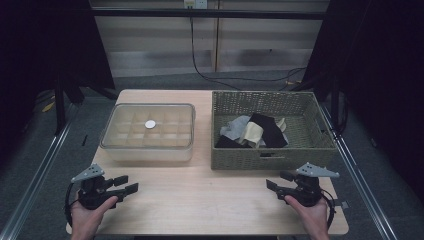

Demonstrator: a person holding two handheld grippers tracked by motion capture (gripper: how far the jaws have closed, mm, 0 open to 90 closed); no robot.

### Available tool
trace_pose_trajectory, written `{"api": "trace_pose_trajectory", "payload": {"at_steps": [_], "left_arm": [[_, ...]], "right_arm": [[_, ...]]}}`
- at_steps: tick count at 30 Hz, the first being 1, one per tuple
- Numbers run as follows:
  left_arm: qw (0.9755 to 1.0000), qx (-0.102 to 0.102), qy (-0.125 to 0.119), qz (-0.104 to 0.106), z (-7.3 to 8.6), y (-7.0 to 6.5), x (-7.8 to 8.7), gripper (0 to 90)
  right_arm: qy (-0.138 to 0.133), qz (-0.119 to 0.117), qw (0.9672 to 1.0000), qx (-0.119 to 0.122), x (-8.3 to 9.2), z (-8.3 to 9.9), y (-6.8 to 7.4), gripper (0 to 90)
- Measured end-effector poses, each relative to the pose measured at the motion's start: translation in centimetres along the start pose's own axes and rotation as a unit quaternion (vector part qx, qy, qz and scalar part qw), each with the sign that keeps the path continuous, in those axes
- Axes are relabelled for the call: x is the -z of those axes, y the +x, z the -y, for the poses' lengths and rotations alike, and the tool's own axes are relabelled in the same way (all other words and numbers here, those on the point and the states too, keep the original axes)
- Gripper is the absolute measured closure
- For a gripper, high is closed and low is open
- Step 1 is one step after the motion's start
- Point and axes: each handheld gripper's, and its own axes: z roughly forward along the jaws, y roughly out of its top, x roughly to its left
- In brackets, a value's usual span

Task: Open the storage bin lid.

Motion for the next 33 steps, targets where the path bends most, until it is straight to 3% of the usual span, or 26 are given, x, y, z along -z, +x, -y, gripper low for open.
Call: {"api": "trace_pose_trajectory", "payload": {"at_steps": [14, 20, 22, 29, 33], "left_arm": [[0.9998, 0.015, -0.007, -0.013, -0.3, 0.8, -0.2, 39.0], [0.9996, 0.01, -0.004, -0.025, -0.5, 0.7, 0.0, 36.2], [0.9997, 0.015, -0.012, -0.018, -0.5, 0.6, 0.1, 36.2], [0.9992, 0.002, -0.013, -0.038, -1.1, -0.1, 0.9, 34.5], [0.9995, 0.004, -0.01, -0.029, -2.1, -0.3, 0.9, 34.4]], "right_arm": [[0.006, -0.008, 0.9997, -0.02, 0.2, 0.4, -1.2, 35.1], [0.016, -0.019, 0.9996, -0.012, -0.1, 0.1, -0.2, 37.5], [0.02, -0.022, 0.9995, -0.01, -0.3, 0.0, 0.2, 38.5], [0.02, -0.062, 0.9979, 0.002, -1.4, -1.3, 2.5, 43.5], [0.025, -0.076, 0.9967, 0.012, -2.3, -2.2, 3.6, 45.2]]}}
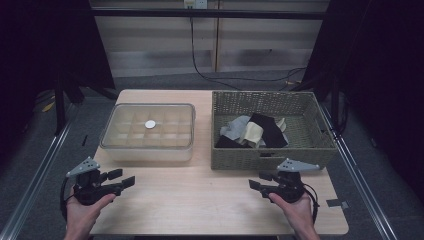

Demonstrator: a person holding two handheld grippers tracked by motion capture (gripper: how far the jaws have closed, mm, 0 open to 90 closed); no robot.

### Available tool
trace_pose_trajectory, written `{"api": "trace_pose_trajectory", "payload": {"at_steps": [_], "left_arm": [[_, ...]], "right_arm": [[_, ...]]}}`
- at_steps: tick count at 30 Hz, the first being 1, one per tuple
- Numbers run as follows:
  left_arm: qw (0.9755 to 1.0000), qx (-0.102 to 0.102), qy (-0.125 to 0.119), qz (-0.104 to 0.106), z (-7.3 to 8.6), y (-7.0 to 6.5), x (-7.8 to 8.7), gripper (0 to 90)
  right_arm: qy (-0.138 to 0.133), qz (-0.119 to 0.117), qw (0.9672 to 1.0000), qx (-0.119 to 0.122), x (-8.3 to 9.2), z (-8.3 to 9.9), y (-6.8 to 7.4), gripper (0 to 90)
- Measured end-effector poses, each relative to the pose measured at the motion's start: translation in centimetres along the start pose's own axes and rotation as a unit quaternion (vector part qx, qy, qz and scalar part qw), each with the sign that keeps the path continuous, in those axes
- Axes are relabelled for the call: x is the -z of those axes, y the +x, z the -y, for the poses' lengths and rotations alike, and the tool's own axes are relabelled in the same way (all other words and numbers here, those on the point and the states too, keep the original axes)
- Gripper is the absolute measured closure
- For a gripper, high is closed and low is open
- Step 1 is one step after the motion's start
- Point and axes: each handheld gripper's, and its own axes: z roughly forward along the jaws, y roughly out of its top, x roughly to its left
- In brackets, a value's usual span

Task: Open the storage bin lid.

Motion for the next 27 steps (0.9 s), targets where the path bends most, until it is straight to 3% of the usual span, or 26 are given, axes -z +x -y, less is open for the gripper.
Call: {"api": "trace_pose_trajectory", "payload": {"at_steps": [6, 9, 10, 17, 21, 27], "left_arm": [[0.9998, 0.009, 0.005, 0.019, -0.8, 0.2, -0.6, 36.3], [0.999, 0.026, -0.002, 0.036, -1.1, 0.6, -0.3, 43.2], [0.999, 0.023, 0.003, 0.038, -1.2, 0.7, -0.2, 43.3], [0.9999, 0.007, -0.002, 0.015, -2.2, 1.3, 0.9, 40.5], [0.9999, 0.01, -0.007, 0.005, -2.7, 1.9, 1.6, 37.1], [0.9998, 0.012, -0.009, -0.016, -3.4, 3.0, 2.3, 36.5]], "right_arm": [[0.018, -0.012, 0.9996, 0.016, -1.5, -1.5, 1.3, 46.9], [0.017, -0.021, 0.9992, 0.029, -2.2, -2.3, 1.7, 49.6], [0.015, -0.023, 0.9991, 0.031, -2.3, -2.6, 1.8, 49.9], [0.008, -0.048, 0.998, 0.041, -3.2, -4.8, 2.8, 53.8], [0.002, -0.056, 0.9967, 0.059, -3.7, -6.5, 3.9, 53.9], [-0.004, -0.066, 0.9957, 0.064, -4.4, -8.1, 4.3, 53.9]]}}
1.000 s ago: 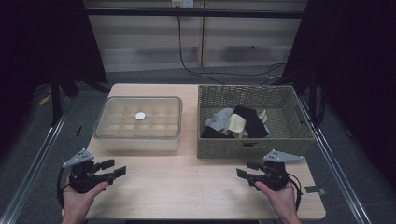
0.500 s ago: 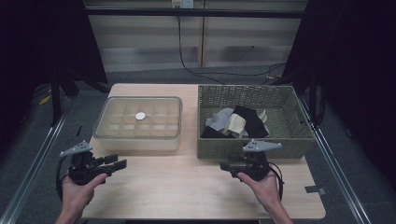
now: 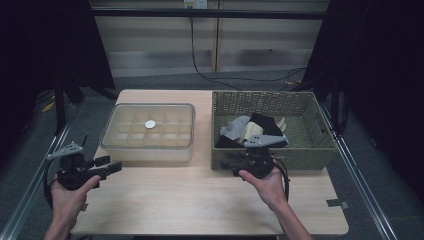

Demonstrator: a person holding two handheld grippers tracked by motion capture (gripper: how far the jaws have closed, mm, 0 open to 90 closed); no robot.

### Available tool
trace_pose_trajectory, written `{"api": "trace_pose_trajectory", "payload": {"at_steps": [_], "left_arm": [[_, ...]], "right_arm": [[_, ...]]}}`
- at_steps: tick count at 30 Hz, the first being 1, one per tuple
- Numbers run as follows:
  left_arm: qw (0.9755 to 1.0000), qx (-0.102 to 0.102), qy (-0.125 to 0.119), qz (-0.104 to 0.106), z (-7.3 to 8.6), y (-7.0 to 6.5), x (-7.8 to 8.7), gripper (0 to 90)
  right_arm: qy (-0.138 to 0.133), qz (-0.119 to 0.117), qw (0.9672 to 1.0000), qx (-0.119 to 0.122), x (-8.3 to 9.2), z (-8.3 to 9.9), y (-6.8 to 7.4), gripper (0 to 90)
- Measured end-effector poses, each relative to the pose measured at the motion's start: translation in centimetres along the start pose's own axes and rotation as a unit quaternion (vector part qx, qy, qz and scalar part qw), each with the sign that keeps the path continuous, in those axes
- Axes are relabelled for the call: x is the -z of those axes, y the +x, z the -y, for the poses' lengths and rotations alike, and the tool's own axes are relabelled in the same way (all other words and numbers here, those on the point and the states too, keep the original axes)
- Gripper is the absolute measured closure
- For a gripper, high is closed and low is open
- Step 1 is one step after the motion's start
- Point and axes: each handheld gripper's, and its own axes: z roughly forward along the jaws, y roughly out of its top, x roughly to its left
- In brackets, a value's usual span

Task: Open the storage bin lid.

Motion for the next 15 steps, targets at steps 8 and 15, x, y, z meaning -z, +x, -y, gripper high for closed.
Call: {"api": "trace_pose_trajectory", "payload": {"at_steps": [8, 15], "left_arm": [[0.9994, -0.024, 0.015, -0.018, -1.0, 0.8, -0.6, 35.2], [0.9995, -0.011, 0.012, -0.027, -2.3, 1.8, -0.9, 33.0]], "right_arm": [[0.002, -0.015, 0.9998, 0.014, -2.4, -2.9, 0.0, 53.6], [0.011, -0.015, 0.9998, 0.008, -4.2, -4.7, -0.6, 49.6]]}}
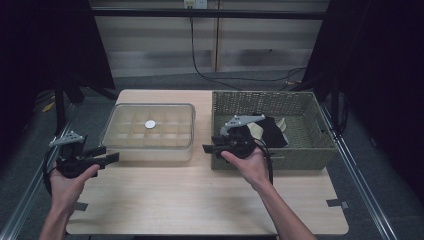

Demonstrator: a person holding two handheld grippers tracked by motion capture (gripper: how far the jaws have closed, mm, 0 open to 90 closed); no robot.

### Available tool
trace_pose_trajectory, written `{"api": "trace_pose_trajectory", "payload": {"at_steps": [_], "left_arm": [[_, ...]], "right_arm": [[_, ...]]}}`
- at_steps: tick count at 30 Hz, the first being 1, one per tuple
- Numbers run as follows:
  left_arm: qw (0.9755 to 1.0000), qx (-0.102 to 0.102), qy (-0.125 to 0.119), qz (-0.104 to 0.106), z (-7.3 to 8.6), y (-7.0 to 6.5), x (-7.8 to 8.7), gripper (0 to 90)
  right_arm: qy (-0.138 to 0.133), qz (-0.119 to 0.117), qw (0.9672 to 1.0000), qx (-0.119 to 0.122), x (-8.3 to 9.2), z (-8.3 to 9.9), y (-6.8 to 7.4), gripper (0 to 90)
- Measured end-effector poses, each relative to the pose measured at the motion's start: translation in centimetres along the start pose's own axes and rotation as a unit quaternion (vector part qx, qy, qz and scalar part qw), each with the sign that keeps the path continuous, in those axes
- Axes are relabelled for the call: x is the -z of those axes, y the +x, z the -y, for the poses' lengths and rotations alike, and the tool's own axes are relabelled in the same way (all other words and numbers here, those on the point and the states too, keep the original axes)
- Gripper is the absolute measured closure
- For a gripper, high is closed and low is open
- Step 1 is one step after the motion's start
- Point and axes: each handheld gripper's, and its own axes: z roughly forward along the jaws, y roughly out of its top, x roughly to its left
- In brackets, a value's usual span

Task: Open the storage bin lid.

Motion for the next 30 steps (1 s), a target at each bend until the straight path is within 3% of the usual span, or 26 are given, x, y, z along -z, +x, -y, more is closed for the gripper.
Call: {"api": "trace_pose_trajectory", "payload": {"at_steps": [6, 8, 13, 15, 20, 24, 26, 30], "left_arm": [[1.0, 0.007, 0.003, 0.003, -0.7, 1.0, -0.6, 32.8], [1.0, 0.003, 0.005, -0.002, -1.0, 1.3, -0.9, 32.2], [0.9998, 0.014, 0.003, -0.011, -2.0, 2.0, -1.4, 29.7], [0.9995, 0.013, 0.009, -0.028, -2.2, 2.1, -1.6, 27.3], [0.9994, 0.026, 0.011, -0.018, -2.3, 2.7, -2.0, 27.6], [0.999, 0.032, 0.015, -0.028, -2.5, 3.5, -2.3, 26.4], [0.9987, 0.036, 0.018, -0.029, -2.5, 3.8, -2.4, 26.3], [0.9984, 0.041, 0.026, -0.029, -2.8, 4.7, -2.3, 25.1]], "right_arm": [[0.007, -0.002, 1.0, -0.006, -1.7, -1.4, -0.5, 46.0], [0.014, 0.001, 0.9999, -0.004, -2.4, -1.8, -0.7, 44.4], [0.029, 0.003, 0.9995, -0.006, -4.2, -2.6, -1.3, 42.0], [0.035, 0.0, 0.9993, -0.012, -4.9, -3.1, -1.6, 40.0], [0.042, -0.002, 0.9989, -0.018, -5.8, -3.8, -1.8, 37.2], [0.052, 0.002, 0.9985, -0.019, -6.6, -4.5, -2.1, 34.8], [0.061, 0.019, 0.9978, -0.018, -7.0, -4.8, -2.5, 34.5], [0.07, 0.015, 0.997, -0.031, -8.0, -4.9, -3.3, 32.7]]}}
